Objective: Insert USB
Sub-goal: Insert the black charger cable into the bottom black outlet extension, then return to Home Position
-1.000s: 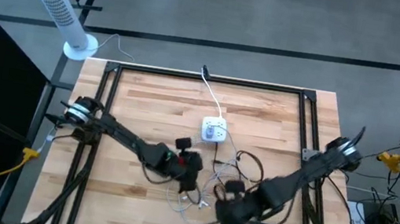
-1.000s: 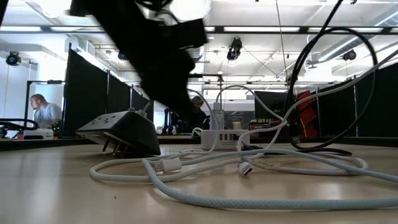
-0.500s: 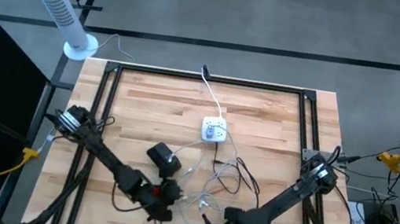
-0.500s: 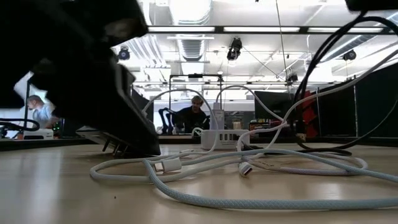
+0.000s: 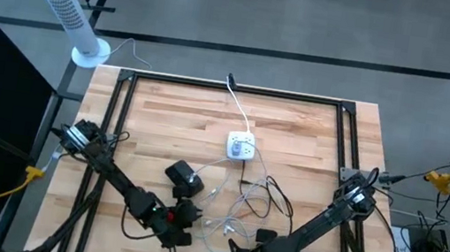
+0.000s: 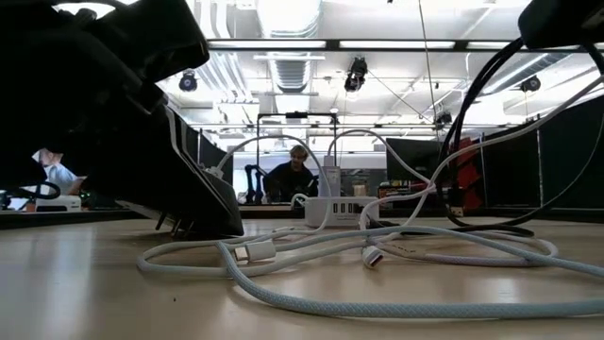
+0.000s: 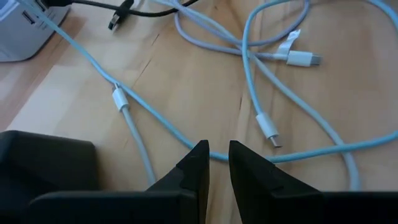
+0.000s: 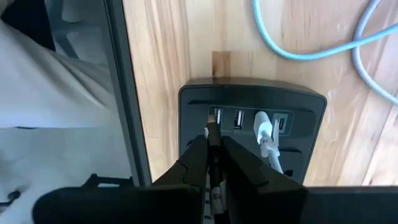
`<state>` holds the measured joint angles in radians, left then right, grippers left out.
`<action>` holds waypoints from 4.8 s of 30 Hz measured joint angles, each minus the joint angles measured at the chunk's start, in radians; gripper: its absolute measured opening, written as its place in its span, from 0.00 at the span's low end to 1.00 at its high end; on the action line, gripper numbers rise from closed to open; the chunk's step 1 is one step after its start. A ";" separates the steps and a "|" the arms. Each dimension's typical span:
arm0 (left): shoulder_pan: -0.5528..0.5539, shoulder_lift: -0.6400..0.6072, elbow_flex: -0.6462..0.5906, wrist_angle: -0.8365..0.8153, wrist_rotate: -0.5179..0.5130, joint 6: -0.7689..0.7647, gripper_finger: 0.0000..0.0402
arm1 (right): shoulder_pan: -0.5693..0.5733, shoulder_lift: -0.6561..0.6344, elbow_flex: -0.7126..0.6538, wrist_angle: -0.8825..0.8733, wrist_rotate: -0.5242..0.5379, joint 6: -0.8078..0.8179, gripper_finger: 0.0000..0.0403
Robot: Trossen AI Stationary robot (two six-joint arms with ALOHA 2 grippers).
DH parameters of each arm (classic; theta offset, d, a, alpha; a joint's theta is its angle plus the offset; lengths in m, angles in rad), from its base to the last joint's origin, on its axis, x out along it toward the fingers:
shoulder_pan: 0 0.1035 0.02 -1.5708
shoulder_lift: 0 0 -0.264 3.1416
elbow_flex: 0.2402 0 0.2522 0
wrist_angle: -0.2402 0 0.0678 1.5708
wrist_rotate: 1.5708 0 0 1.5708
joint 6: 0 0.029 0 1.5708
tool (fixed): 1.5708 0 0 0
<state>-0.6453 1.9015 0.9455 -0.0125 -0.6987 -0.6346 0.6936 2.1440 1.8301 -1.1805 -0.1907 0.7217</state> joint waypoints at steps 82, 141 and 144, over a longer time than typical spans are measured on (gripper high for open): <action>0.000 0.000 0.000 0.012 -0.001 0.005 0.12 | 0.000 0.048 0.000 0.002 0.003 -0.053 0.05; -0.027 -0.700 0.100 -0.146 -0.028 0.579 0.10 | 0.219 -0.407 -0.033 0.026 0.762 -0.132 0.46; -0.026 -0.845 0.072 -0.194 -0.041 0.572 0.08 | 0.277 -0.532 -0.156 0.026 0.828 -0.066 0.42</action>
<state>-0.6716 1.0563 1.0172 -0.2063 -0.7397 -0.0628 0.9702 1.6115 1.6739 -1.1544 0.6369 0.6556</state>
